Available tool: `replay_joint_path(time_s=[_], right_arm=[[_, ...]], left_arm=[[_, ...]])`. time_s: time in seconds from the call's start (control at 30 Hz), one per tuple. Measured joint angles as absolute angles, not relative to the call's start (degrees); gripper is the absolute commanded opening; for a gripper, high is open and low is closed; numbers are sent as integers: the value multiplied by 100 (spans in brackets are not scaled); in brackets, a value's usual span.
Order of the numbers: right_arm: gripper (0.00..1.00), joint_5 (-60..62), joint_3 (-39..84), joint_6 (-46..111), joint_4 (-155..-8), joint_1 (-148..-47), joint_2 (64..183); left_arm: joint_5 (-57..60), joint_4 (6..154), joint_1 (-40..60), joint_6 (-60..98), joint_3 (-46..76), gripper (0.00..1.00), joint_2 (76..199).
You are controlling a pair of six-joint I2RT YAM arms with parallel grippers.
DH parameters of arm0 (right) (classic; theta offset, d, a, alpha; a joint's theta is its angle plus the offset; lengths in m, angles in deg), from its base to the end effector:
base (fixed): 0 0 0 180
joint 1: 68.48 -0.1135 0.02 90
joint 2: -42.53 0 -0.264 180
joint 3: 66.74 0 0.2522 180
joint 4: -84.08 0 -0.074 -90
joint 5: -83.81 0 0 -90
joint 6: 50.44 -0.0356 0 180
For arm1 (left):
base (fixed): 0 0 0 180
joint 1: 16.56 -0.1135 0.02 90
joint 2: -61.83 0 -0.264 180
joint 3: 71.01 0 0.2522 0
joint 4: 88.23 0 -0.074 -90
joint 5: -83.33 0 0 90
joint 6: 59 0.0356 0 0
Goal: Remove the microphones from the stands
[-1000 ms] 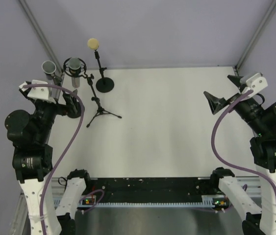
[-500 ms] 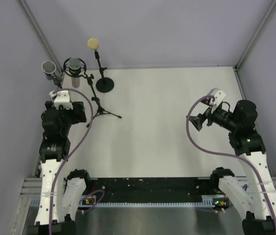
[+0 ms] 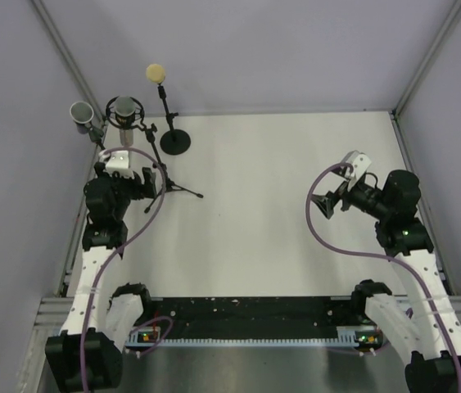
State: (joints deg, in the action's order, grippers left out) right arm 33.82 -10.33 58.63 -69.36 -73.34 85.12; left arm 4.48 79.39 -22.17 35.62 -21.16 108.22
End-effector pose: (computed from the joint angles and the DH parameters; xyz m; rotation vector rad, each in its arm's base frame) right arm 0.1668 0.0372 0.3301 -0.8320 1.5525 0.4438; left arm 0.1970 0.0124 0.3030 0.1286 1.7188 -0.0360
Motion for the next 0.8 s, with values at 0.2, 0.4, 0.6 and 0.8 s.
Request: replay_joint_path(time_s=[0.2, 0.4, 0.6, 0.8], right_arm=[[99, 3351, -1140, 5911, -7071, -7334, 8547], [99, 3310, -1223, 5959, -7130, -7334, 8654], [99, 3279, -1269, 6025, -7211, -7334, 8695], [99, 3264, -1325, 6110, -7268, -7334, 8719]], left_arm=[[750, 9183, -2206, 3339, -2507, 99, 11237], [929, 10342, -2048, 3217, -2800, 98, 11714], [875, 11063, -1738, 3208, -2802, 91, 12286], [656, 11668, -1688, 3189, -2802, 87, 12852]])
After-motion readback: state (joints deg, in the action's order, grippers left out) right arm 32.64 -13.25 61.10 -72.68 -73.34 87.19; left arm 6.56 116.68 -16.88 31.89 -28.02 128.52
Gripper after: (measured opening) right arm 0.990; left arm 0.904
